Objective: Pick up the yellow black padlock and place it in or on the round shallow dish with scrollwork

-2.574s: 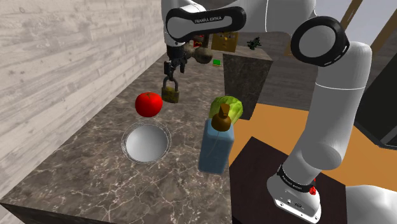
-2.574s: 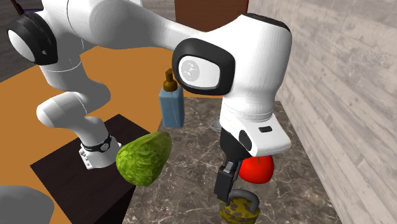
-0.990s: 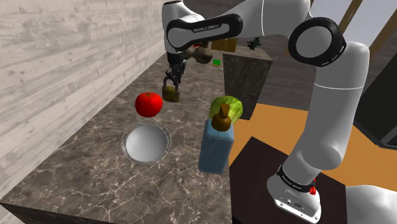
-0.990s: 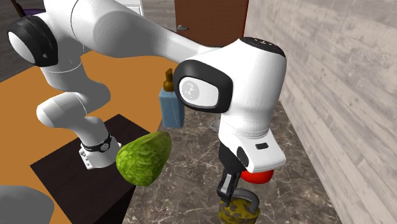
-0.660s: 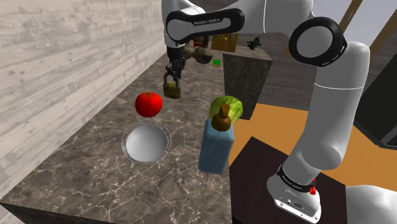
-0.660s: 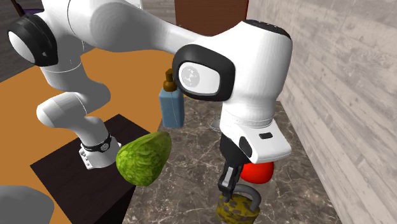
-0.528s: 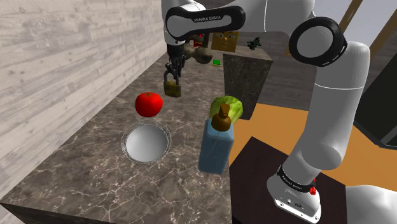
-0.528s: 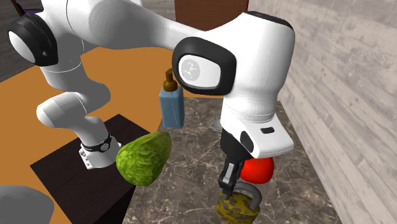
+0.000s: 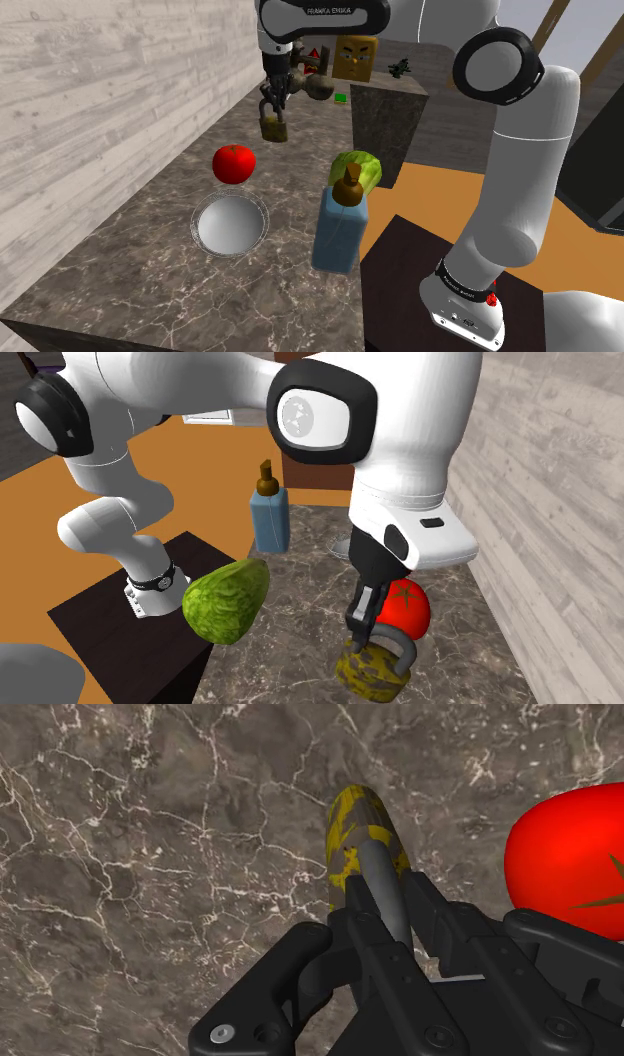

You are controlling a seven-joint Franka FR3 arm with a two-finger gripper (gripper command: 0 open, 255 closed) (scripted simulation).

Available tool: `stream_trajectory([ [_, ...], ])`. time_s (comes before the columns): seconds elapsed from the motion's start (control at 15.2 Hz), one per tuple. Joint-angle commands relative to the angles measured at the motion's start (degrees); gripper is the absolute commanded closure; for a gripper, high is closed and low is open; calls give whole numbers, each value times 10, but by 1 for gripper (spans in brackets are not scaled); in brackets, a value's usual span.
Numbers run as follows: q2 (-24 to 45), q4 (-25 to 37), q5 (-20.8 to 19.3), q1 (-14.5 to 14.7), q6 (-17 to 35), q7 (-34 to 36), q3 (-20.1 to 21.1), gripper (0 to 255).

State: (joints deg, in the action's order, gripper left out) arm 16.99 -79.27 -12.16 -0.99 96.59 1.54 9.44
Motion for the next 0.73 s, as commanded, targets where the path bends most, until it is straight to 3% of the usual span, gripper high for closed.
stream_trajectory([
  [0.0,2,21,0,1,-18,-3,0,255],
  [0.4,15,84,-2,5,-68,-10,0,255],
  [0.66,-26,36,1,31,-69,34,16,255],
])
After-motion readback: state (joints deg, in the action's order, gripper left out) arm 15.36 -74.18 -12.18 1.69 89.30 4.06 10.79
